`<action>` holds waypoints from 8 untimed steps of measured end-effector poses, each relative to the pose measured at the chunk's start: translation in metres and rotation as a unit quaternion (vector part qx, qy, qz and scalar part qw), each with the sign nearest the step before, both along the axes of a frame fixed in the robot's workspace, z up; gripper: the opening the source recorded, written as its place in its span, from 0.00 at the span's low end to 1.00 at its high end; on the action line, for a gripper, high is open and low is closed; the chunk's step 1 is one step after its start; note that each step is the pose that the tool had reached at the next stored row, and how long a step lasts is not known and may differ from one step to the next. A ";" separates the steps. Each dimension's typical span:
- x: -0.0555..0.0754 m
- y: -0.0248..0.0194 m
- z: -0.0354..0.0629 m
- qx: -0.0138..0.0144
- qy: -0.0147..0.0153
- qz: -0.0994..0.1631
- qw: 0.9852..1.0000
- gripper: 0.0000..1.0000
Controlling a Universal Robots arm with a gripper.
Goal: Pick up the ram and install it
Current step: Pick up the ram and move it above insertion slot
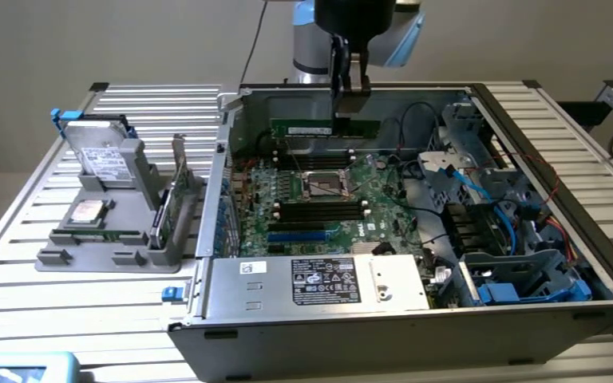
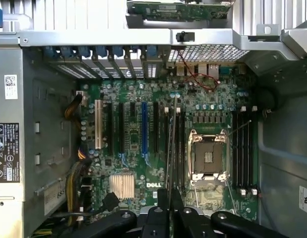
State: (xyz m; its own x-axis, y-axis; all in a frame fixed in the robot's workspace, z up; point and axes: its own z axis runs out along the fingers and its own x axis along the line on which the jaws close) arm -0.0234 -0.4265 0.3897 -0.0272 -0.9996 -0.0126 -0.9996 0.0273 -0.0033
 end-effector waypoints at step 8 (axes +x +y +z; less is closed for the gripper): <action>0.000 0.0192 -0.0060 -0.004 0.000 0.003 1.000 0.14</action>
